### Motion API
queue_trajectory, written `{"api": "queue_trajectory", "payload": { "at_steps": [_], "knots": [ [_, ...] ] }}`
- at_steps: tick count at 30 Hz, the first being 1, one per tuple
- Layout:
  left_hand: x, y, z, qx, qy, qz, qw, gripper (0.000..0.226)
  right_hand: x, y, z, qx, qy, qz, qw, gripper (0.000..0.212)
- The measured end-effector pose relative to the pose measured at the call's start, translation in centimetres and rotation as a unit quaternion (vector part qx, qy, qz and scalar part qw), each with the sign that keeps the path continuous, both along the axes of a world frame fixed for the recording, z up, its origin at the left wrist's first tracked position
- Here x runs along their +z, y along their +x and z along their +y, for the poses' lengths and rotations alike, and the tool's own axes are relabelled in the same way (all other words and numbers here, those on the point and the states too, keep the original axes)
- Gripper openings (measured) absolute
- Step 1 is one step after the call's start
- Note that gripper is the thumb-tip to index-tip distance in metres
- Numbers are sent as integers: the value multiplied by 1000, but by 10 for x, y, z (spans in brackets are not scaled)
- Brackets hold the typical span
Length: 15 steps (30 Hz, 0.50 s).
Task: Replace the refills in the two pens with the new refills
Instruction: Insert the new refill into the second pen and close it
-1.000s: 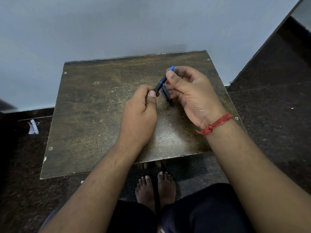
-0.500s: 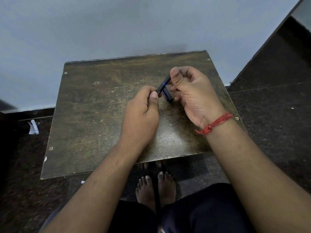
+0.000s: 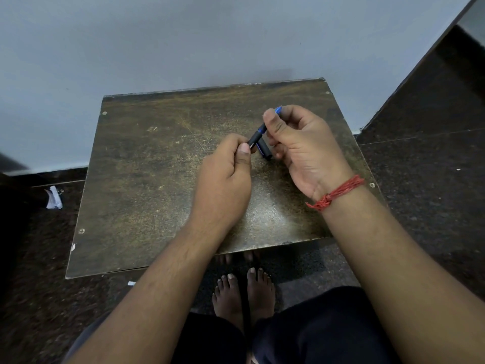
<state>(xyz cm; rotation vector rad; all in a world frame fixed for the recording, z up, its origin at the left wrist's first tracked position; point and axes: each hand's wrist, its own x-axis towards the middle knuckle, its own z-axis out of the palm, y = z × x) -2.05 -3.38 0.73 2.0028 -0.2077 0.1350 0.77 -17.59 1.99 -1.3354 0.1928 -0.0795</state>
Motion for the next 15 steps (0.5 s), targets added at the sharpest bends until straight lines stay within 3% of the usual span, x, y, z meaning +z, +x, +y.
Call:
{"api": "queue_trajectory", "payload": {
  "at_steps": [5, 9, 12, 15],
  "knots": [
    [-2, 2, 1, 5, -16, 7, 1000, 23, -1, 0, -5, 13, 12, 5, 1000, 7],
    [-3, 2, 1, 3, -12, 2, 1000, 23, 4, -3, -5, 54, 43, 2, 998, 16],
    [-2, 2, 1, -5, -13, 2, 1000, 24, 4, -1, -4, 54, 53, -3, 997, 5],
    [-1, 0, -1, -14, -6, -1, 1000, 24, -1, 0, -4, 31, 49, 1, 998, 18]
  ]
}}
